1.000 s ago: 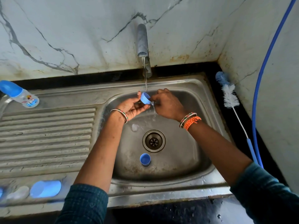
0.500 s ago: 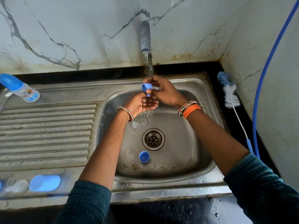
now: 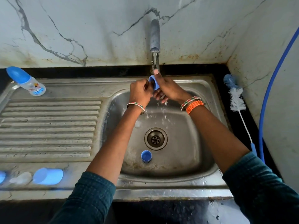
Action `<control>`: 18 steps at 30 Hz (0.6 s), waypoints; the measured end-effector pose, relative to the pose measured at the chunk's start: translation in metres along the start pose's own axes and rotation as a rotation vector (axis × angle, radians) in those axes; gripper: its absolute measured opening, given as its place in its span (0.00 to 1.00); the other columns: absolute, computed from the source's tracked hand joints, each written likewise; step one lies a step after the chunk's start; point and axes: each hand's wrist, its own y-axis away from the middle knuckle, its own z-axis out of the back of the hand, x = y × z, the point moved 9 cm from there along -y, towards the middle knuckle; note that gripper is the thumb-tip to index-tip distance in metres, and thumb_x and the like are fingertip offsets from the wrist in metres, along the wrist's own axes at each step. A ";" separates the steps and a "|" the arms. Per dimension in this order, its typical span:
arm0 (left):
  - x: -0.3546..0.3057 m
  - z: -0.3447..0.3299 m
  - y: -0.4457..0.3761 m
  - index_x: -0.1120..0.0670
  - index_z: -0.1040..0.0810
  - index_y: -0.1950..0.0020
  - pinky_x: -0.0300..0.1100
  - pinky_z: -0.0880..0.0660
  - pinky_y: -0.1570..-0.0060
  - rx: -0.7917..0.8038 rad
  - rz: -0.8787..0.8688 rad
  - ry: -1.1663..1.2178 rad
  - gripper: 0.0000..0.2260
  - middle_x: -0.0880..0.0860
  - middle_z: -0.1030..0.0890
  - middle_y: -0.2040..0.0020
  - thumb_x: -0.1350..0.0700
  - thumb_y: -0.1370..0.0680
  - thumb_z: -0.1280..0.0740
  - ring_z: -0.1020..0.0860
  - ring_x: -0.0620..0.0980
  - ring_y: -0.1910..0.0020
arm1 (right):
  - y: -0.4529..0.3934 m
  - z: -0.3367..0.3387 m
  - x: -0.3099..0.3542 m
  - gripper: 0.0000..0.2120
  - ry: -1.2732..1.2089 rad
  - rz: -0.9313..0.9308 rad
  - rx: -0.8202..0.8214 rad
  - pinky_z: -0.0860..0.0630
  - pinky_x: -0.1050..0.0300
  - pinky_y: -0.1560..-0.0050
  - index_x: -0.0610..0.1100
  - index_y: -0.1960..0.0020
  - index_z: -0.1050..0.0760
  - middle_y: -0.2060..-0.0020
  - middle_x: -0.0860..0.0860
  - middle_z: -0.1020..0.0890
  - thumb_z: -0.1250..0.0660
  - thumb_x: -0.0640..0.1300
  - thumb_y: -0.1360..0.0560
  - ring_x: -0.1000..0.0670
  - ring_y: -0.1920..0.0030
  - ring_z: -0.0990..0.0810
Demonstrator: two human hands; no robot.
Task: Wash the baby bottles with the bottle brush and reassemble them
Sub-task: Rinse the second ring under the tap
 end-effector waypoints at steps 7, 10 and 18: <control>0.033 -0.015 0.000 0.60 0.24 0.67 0.33 0.33 0.79 0.055 0.378 0.393 0.11 0.53 0.26 0.76 0.68 0.26 0.37 0.30 0.45 0.80 | 0.004 -0.019 -0.018 0.19 -0.208 0.087 -0.128 0.21 0.43 0.46 0.43 0.41 0.36 0.50 0.46 0.21 0.36 0.54 0.23 0.45 0.50 0.18; 0.035 -0.024 0.000 0.62 0.25 0.65 0.35 0.29 0.77 0.067 0.547 0.579 0.10 0.57 0.24 0.73 0.71 0.25 0.38 0.26 0.49 0.76 | 0.010 -0.017 -0.020 0.19 -0.403 0.095 -0.274 0.21 0.45 0.44 0.42 0.39 0.37 0.46 0.43 0.23 0.33 0.46 0.24 0.45 0.47 0.20; 0.017 -0.030 0.012 0.59 0.27 0.64 0.33 0.30 0.82 0.316 0.507 0.331 0.11 0.53 0.25 0.79 0.63 0.22 0.37 0.29 0.43 0.85 | 0.001 0.008 -0.016 0.14 -0.447 0.211 -0.226 0.25 0.59 0.44 0.37 0.39 0.24 0.47 0.44 0.19 0.37 0.31 0.24 0.51 0.46 0.21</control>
